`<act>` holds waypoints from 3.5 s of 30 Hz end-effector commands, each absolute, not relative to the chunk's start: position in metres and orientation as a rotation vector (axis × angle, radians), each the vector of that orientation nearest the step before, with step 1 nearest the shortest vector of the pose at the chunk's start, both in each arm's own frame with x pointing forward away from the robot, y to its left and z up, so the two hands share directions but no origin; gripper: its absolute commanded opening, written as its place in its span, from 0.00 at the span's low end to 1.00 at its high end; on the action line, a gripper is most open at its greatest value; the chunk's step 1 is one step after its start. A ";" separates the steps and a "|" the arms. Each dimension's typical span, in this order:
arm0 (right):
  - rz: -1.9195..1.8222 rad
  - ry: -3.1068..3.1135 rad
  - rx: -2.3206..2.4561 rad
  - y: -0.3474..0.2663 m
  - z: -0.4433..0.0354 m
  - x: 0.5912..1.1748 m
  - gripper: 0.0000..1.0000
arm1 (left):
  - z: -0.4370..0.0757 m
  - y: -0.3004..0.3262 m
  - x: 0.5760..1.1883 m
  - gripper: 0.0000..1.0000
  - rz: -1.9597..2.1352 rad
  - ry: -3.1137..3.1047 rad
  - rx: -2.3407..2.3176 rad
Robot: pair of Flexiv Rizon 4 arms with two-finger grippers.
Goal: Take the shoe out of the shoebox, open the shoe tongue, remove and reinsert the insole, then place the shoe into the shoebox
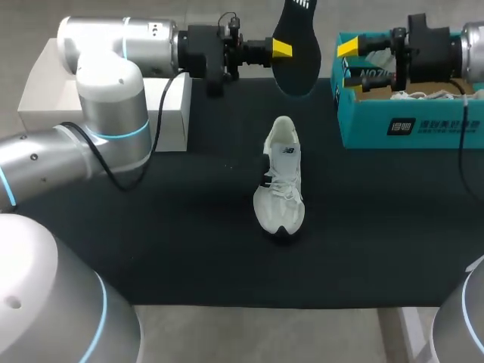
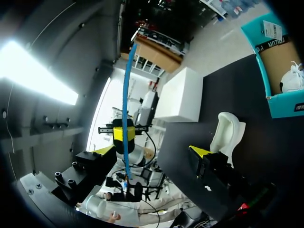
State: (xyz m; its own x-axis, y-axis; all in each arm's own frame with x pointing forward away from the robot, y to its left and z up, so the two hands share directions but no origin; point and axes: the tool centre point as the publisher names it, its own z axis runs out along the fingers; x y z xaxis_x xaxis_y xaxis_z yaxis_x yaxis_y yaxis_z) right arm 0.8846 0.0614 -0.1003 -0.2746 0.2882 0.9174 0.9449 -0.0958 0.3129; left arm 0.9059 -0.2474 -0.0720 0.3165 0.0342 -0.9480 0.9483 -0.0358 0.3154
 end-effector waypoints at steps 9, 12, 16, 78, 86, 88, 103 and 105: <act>-1.420 -1.588 -1.352 0.072 -0.091 0.890 1.00 | -0.088 -0.262 0.906 0.00 -0.985 1.027 1.393; -1.423 -1.574 -1.351 0.078 -0.091 0.895 0.87 | -0.091 -0.267 0.904 0.00 -0.989 1.018 1.390; -1.422 -1.563 -1.343 0.085 -0.090 0.899 0.53 | -0.092 -0.273 0.902 0.00 -0.992 1.009 1.381; -1.442 -1.505 -1.282 0.089 -0.093 0.899 0.00 | -0.101 -0.236 0.914 1.00 -1.004 1.069 1.371; -1.456 -1.506 -1.291 0.079 -0.093 0.895 0.00 | -0.109 -0.171 0.931 1.00 -0.984 1.119 1.539; -1.458 -1.505 -1.294 0.078 -0.094 0.894 0.00 | -0.111 -0.153 0.932 1.00 -0.978 1.169 1.596; -1.495 -1.484 -1.299 0.074 -0.100 0.886 0.00 | -0.116 -0.041 0.888 1.00 -0.972 1.402 1.630; -1.513 -1.490 -1.288 0.074 -0.100 0.885 0.00 | -0.120 -0.031 0.881 1.00 -0.928 1.454 1.643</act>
State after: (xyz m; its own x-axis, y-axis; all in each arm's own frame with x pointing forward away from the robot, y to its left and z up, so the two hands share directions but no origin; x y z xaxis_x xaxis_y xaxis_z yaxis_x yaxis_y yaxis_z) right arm 0.8893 0.0729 -0.0987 -0.3030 0.1878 0.9343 0.9340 -0.1360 0.3303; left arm 0.9067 -0.0595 -0.1286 0.0977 0.4148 -0.9046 0.9902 -0.1318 0.0465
